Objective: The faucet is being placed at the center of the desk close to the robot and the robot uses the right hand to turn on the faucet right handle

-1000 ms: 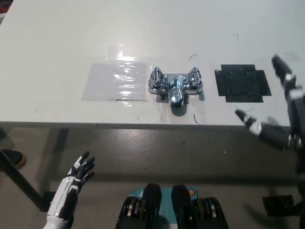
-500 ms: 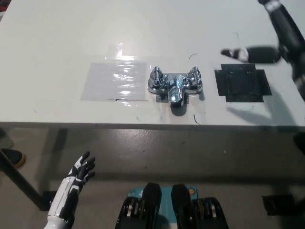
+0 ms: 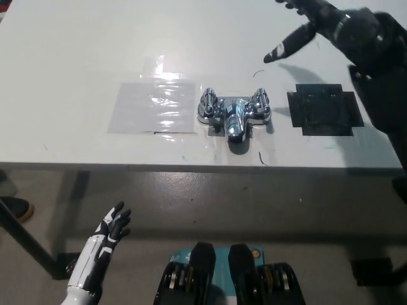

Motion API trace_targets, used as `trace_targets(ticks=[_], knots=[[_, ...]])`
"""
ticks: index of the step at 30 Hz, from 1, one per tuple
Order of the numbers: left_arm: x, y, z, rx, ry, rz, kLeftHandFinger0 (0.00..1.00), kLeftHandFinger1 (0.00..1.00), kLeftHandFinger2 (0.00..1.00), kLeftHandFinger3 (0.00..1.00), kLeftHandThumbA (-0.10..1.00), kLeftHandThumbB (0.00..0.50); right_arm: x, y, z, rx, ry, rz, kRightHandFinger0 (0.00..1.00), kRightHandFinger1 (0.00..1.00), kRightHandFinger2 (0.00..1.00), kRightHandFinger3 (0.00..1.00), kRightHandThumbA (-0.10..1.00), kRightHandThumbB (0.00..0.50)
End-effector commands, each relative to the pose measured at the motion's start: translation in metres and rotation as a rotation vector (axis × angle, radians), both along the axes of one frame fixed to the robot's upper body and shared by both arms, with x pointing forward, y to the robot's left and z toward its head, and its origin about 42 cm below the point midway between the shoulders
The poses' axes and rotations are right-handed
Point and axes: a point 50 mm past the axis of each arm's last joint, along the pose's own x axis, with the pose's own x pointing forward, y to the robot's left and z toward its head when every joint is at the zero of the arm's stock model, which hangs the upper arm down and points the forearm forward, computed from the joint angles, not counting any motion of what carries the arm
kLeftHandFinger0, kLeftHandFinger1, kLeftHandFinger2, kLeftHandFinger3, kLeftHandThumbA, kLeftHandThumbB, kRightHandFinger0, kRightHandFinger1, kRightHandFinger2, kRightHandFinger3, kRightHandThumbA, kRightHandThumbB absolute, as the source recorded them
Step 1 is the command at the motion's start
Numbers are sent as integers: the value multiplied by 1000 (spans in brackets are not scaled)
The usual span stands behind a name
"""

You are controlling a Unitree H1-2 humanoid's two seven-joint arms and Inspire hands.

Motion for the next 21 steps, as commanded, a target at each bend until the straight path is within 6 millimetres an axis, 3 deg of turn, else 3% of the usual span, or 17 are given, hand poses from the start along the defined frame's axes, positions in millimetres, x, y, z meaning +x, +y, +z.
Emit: trace_targets(ticks=[1, 10, 16, 18, 21], knots=[[2, -3, 10, 22, -63, -25, 1000, 1000, 1000, 1000, 896, 225, 10, 21, 40, -110, -12, -33, 1000, 1000, 1000, 1000, 1000, 363], [3, -4, 11, 17, -57, -34, 1000, 1000, 1000, 1000, 875, 219, 19, 38, 30, -168, 80, -42, 1000, 1000, 1000, 1000, 1000, 321], [1, -3, 10, 27, -57, -30, 1000, 1000, 1000, 1000, 887, 227, 21, 51, 21, -233, 113, -54, 1000, 1000, 1000, 1000, 1000, 349], [3, -3, 11, 22, -58, -33, 1000, 1000, 1000, 1000, 885, 231, 21, 52, 14, -181, 138, -48, 1000, 1000, 1000, 1000, 1000, 331], [3, -5, 11, 24, -60, -32, 1000, 1000, 1000, 1000, 893, 230, 21, 51, 6, -134, 168, -50, 1000, 1000, 1000, 1000, 1000, 349]])
